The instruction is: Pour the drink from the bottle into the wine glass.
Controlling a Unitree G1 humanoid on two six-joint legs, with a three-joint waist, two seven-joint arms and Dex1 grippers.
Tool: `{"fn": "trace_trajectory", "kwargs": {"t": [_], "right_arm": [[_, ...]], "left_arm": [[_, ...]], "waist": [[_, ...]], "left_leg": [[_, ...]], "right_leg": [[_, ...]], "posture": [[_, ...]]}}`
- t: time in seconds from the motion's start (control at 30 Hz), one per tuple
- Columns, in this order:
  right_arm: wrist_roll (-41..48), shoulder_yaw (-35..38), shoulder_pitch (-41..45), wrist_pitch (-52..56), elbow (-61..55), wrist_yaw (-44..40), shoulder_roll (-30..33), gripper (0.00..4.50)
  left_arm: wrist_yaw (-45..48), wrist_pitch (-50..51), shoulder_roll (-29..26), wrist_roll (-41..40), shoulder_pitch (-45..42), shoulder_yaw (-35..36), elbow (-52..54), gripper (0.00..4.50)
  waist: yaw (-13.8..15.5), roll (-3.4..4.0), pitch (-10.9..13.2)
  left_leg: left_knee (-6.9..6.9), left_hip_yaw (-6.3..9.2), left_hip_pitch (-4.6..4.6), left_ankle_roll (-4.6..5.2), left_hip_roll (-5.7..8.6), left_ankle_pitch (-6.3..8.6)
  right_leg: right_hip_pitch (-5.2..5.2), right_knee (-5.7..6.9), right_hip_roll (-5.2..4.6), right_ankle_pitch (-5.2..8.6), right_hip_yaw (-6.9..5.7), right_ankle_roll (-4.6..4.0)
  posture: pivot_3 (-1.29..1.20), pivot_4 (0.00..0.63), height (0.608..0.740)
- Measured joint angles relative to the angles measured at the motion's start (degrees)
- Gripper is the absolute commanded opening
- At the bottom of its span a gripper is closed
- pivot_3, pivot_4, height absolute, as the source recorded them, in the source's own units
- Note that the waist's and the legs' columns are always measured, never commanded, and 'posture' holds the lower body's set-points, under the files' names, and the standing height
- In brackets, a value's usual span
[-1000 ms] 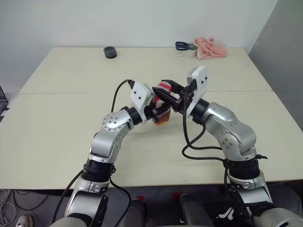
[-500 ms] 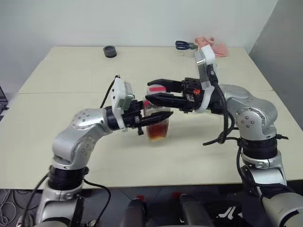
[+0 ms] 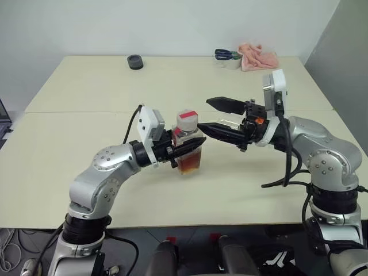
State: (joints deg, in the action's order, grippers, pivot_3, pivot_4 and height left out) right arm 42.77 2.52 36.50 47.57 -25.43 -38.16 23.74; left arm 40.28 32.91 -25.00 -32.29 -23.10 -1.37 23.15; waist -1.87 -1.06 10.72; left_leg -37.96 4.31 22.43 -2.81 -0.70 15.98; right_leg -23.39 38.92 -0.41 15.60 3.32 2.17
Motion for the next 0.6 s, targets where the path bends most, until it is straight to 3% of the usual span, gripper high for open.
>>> {"fn": "trace_trajectory", "kwargs": {"t": [0.17, 0.37, 0.5, 0.6], "right_arm": [[-4.47, -5.00, -0.83, -1.34, -3.19, 8.83, -6.04, 4.49], [-7.03, -7.14, -1.30, -3.34, -3.26, 11.71, -8.54, 4.49], [-7.25, -7.13, -1.70, -3.51, -2.79, 11.71, -8.58, 3.71], [-7.28, -7.07, -1.74, -3.53, -2.39, 11.61, -8.59, 2.60]], "left_arm": [[-2.81, -3.73, 3.35, 5.11, -0.64, -3.41, -2.49, 1.72], [-2.92, -5.75, 3.70, 6.41, -2.55, -3.30, -5.37, 1.72], [-2.07, -5.89, 3.17, 6.44, -2.54, -3.30, -5.78, 1.72], [-1.95, -5.99, 3.01, 6.44, -2.52, -3.30, -5.77, 1.72]], "waist": [[-0.02, 0.00, 0.00], [0.03, 0.00, 0.00], [0.03, 0.00, 0.00], [0.03, 0.00, 0.00]], "left_leg": [[0.00, 0.01, -0.02, -0.06, 0.00, -0.03], [0.00, 0.00, 0.00, -0.06, 0.02, -0.04], [0.01, 0.02, 0.02, -0.06, 0.02, -0.04], [0.00, 0.02, 0.02, -0.06, 0.02, -0.04]], "right_leg": [[-0.01, 0.05, 0.04, 0.00, -0.02, 0.00], [0.00, 0.02, 0.01, 0.00, -0.02, 0.00], [-0.01, 0.00, 0.01, 0.00, -0.03, 0.00], [-0.01, 0.01, 0.01, 0.00, -0.05, 0.00]], "posture": [[0.00, 0.150, 0.740], [0.00, 0.150, 0.740], [0.00, 0.150, 0.740], [0.00, 0.150, 0.740]]}}
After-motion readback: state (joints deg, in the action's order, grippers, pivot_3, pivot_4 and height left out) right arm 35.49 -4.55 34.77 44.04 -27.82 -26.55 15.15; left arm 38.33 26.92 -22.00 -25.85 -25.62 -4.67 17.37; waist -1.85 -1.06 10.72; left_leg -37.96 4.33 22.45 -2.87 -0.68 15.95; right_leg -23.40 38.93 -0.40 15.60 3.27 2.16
